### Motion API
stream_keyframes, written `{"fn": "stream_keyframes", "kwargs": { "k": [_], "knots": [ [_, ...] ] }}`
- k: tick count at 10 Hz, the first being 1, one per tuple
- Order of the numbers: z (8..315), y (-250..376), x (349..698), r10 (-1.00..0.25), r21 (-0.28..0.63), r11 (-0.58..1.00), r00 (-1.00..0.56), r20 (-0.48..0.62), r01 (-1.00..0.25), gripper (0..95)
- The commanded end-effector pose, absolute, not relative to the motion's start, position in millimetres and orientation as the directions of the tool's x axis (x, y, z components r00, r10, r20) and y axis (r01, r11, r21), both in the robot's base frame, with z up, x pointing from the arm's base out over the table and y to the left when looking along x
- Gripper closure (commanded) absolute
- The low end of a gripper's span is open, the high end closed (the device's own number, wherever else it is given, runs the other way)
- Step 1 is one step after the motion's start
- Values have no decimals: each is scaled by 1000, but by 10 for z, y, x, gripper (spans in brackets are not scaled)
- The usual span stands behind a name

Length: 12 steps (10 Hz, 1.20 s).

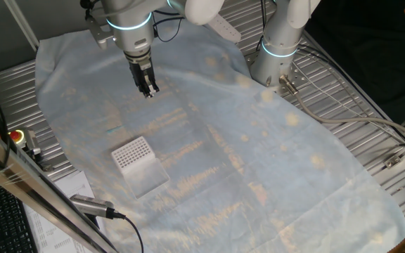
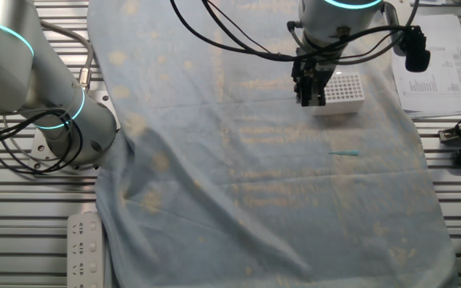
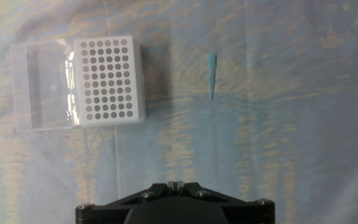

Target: Insert a medium pipette tip into the holder for medium pipette tips

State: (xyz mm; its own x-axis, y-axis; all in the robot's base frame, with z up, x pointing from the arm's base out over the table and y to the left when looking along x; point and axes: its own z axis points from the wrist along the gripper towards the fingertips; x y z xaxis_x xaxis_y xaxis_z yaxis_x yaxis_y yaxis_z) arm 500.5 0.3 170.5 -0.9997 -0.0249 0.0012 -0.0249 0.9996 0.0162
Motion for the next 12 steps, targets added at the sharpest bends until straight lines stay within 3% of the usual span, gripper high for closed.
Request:
{"fn": "stream_keyframes", "kwargs": {
  "k": [1,7,12],
  "knots": [
    [1696,0,5015,-25,16,1000,-1000,1,-25,950],
    [1661,-25,5060,-22,14,1000,-1000,3,-22,950],
    [1535,-281,5492,-33,13,999,-999,11,-32,950]
  ]
}}
